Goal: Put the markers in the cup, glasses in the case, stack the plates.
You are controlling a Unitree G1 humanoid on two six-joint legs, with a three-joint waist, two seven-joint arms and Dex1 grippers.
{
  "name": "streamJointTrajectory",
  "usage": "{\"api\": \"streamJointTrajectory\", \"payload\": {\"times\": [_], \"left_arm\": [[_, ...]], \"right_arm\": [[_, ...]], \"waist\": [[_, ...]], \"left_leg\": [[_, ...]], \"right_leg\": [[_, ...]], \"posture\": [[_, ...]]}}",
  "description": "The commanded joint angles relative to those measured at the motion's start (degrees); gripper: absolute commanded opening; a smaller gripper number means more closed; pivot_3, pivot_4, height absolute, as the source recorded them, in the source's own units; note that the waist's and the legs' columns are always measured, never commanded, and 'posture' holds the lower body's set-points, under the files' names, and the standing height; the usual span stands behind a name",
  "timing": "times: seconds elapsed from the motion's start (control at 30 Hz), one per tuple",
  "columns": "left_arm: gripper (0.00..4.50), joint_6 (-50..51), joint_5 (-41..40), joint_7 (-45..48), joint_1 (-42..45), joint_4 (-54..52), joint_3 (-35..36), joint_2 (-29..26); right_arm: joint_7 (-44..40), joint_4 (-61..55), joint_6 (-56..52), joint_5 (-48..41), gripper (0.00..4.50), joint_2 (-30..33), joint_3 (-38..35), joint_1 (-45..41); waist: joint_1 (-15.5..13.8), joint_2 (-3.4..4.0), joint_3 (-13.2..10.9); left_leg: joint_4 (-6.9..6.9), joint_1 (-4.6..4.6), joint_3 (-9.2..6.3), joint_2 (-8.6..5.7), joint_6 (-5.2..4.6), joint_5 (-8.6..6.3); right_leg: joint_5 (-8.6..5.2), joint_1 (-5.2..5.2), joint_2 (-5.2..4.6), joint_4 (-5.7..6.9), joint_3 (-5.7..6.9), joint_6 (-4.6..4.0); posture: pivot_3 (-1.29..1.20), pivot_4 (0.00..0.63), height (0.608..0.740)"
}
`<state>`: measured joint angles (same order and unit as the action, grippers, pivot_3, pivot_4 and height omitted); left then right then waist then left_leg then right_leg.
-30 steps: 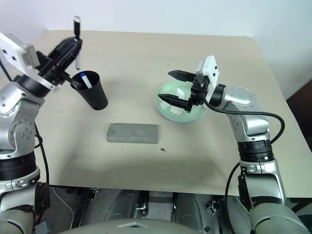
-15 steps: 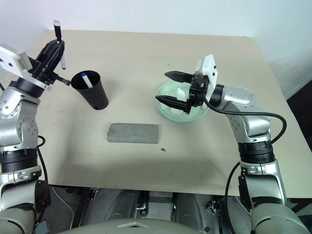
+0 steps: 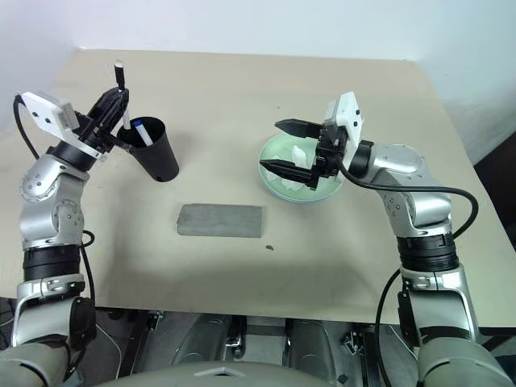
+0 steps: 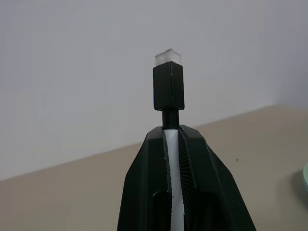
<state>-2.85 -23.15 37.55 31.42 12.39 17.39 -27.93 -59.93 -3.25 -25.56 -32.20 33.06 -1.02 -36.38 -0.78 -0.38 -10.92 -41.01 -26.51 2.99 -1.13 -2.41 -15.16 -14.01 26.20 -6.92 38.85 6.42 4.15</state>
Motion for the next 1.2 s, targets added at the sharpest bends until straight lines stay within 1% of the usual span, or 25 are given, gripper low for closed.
{"api": "streamJointTrajectory", "payload": {"times": [0.03, 0.47, 0.5, 0.53, 0.57, 0.6, 0.7, 0.73, 0.83, 0.9, 1.0, 1.07, 1.2], "left_arm": [[0.02, -1.6, 0.2, 0.3, 0.1, 0.4, 0.1, -0.2], [0.02, -1.1, 0.3, 0.2, -0.6, 1.3, -0.6, -0.3], [0.68, -1.1, 0.3, 0.2, -0.6, 1.3, -0.6, -0.3], [0.88, -1.1, 0.3, 0.1, -0.6, 1.3, -0.6, -0.3], [1.18, -1.1, 0.2, 0.2, -0.6, 1.3, -0.6, -0.2], [1.58, -1.2, 0.4, 0.0, -0.7, 1.3, -0.7, -0.2], [2.56, -1.4, 0.6, -0.4, -0.7, 1.3, -0.6, -0.2], [2.97, -1.4, 0.6, -0.5, -0.7, 1.3, -0.7, -0.2], [3.95, -1.3, 0.7, -0.5, -1.0, 0.9, -0.8, -0.3], [4.48, -0.7, 0.6, -0.5, -1.6, -0.1, -1.0, -0.4], [4.48, 2.9, -0.2, -1.1, -3.5, -4.8, -0.5, -2.1], [4.48, 7.0, -1.7, -0.9, -5.4, -9.5, 0.7, -4.3], [4.48, 12.6, -6.9, 2.9, -11.5, -18.6, 4.2, -9.7]], "right_arm": [[0.0, -2.5, 0.3, -0.8, 4.50, 1.0, -2.0, -0.1], [0.1, -1.9, 1.4, 0.2, 4.50, 1.2, -1.7, 0.1], [0.0, -1.9, 1.4, 0.3, 4.50, 1.2, -1.7, 0.1], [0.0, -1.8, 1.5, 0.3, 4.50, 1.2, -1.8, 0.0], [0.0, -1.7, 1.6, 0.4, 4.50, 1.3, -1.8, -0.1], [0.0, -1.5, 1.7, 0.5, 4.50, 1.3, -1.8, -0.2], [0.0, -1.4, 1.9, 0.7, 4.50, 1.3, -1.8, -0.2], [0.1, -1.4, 2.0, 0.7, 4.50, 1.3, -1.7, -0.1], [0.1, -1.6, 2.0, 0.8, 4.50, 1.4, -1.6, 0.0], [0.1, -1.7, 2.0, 0.8, 4.50, 1.4, -1.6, 0.1], [-0.1, -1.6, 1.9, 0.8, 4.50, 1.4, -1.7, -0.1], [-0.3, -1.2, 2.0, 0.7, 4.50, 1.4, -1.8, -0.1], [-0.2, -1.0, 2.1, 0.8, 4.50, 0.9, -1.5, 0.5]], "waist": [[0.0, 0.00, 0.0], [0.0, 0.00, 0.0], [0.0, 0.00, 0.0], [0.0, 0.00, 0.0], [0.0, 0.00, 0.0], [0.0, 0.00, 0.0], [0.0, 0.00, 0.0], [0.0, 0.00, 0.0], [0.0, 0.00, 0.0], [0.0, 0.00, 0.0], [0.0, 0.00, 0.0], [0.1, -0.01, 0.0], [0.3, 0.01, 0.0]], "left_leg": [[0.00, 0.00, 0.00, 0.00, 0.00, 0.00], [0.00, 0.00, 0.00, 0.00, -0.01, -0.01], [0.00, 0.00, 0.00, 0.00, -0.01, -0.01], [0.00, 0.00, 0.00, 0.00, -0.01, -0.01], [0.00, 0.00, 0.00, 0.00, -0.01, -0.01], [0.00, 0.00, 0.00, 0.00, -0.01, -0.01], [0.00, 0.00, 0.00, 0.00, -0.01, -0.01], [0.00, 0.00, 0.00, 0.00, -0.01, -0.01], [0.00, 0.00, 0.00, 0.00, -0.01, -0.01], [0.00, 0.00, 0.00, 0.00, -0.01, -0.01], [0.00, 0.00, 0.00, 0.00, -0.01, -0.01], [0.00, -0.01, 0.00, 0.00, -0.01, -0.01], [0.03, 0.00, 0.00, 0.01, 0.01, -0.02]], "right_leg": [[0.00, 0.00, 0.00, 0.00, 0.00, 0.00], [0.00, 0.01, -0.01, 0.00, 0.00, 0.00], [0.00, 0.01, -0.01, 0.00, 0.00, 0.00], [0.00, 0.01, -0.02, 0.00, 0.00, 0.00], [0.00, 0.01, -0.02, 0.00, 0.00, 0.00], [0.00, 0.01, -0.02, 0.00, 0.00, 0.00], [0.00, 0.01, -0.02, 0.00, 0.00, 0.00], [0.00, 0.01, -0.03, 0.00, 0.00, 0.00], [0.01, 0.01, -0.02, 0.00, 0.00, 0.00], [0.01, 0.01, -0.02, 0.00, 0.00, 0.00], [0.01, 0.01, -0.03, 0.00, 0.00, -0.01], [0.01, 0.02, -0.03, 0.00, 0.00, -0.01], [0.00, 0.06, -0.05, 0.00, -0.01, -0.01]], "posture": [[0.00, 0.150, 0.681], [0.00, 0.150, 0.681], [0.00, 0.150, 0.681], [0.00, 0.150, 0.681], [0.00, 0.150, 0.681], [0.00, 0.150, 0.681], [0.00, 0.150, 0.681], [0.00, 0.150, 0.681], [0.00, 0.150, 0.681], [0.00, 0.150, 0.681], [0.00, 0.150, 0.681], [0.00, 0.150, 0.681], [0.00, 0.150, 0.681]]}}
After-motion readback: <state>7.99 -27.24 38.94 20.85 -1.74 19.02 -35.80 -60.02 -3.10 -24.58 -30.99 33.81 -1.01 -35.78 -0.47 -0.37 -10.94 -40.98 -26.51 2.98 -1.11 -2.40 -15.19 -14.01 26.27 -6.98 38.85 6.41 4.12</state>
